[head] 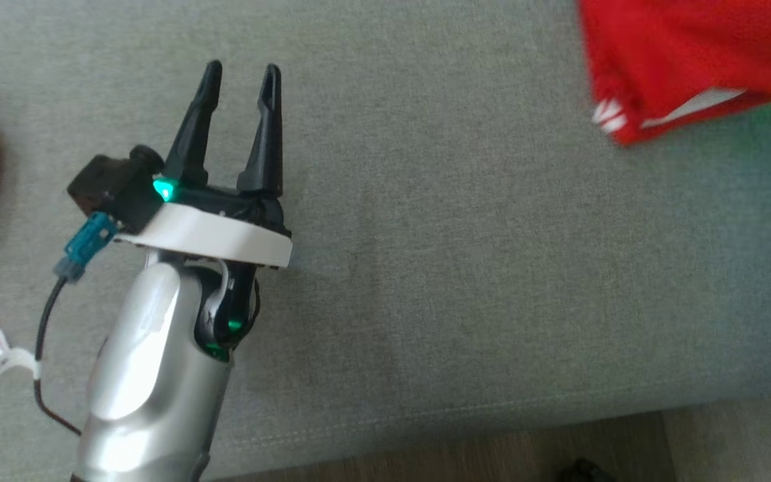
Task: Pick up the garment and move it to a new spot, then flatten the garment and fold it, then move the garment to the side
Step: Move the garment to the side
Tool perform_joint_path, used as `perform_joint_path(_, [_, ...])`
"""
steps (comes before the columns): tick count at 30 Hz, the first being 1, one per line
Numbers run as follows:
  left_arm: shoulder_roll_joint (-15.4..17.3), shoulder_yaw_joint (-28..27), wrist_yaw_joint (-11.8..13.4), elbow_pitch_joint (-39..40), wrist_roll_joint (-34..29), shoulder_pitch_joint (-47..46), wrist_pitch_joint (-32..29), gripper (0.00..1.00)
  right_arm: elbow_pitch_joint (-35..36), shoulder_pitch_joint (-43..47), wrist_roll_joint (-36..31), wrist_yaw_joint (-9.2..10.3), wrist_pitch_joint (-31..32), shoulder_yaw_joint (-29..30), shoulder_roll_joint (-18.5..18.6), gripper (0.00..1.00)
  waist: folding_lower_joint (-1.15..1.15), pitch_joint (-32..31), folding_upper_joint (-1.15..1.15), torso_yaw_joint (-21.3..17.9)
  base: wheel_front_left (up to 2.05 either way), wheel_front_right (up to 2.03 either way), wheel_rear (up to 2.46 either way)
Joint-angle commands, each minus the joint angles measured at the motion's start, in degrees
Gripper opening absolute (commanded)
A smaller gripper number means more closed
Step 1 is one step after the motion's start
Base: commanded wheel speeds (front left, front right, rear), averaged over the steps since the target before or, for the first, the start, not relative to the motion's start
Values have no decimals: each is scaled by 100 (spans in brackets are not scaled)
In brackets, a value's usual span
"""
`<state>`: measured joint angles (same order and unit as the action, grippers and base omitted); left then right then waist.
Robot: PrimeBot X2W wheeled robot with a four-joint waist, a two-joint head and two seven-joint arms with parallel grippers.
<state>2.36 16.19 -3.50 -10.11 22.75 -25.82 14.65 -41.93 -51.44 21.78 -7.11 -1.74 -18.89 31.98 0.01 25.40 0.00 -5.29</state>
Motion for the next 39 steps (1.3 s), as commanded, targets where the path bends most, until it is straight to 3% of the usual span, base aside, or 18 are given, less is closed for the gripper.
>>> perform_joint_path(1, [52,-166,-25,179,-49,-193,35,100,-113,-144,-18,-37,-28,212,206,0,-1,105,0,-76,0,0,0])
perform_joint_path(7, [52,-110,-11,203,64,-202,35,100,-983,-489,-666,-37,-244,1010,56,0,-1,147,0,-87,0,0,0])
perform_joint_path(18, [52,-209,10,229,91,-127,35,100,-1473,-707,-1103,-37,-546,1428,-98,0,-1,226,0,-19,0,0,0])
perform_joint_path(20, [52,-214,9,226,108,-125,35,100,-1507,-703,-1112,-37,-586,1455,-126,42,-1,218,0,2,0,0,0])
perform_joint_path(21, [52,-217,11,225,121,-121,35,100,-1517,-695,-1103,-37,-600,1459,-142,100,-1,205,0,10,0,0,0])
perform_joint_path(28, [52,-238,32,196,247,-24,35,100,-1402,-662,-1373,-37,-839,1344,-130,100,-1,-42,0,68,0,0,0])
perform_joint_path(39, [52,-486,93,244,520,396,35,100,-605,-242,-1179,-37,-1066,988,-982,100,-1,-910,0,206,0,0,0])
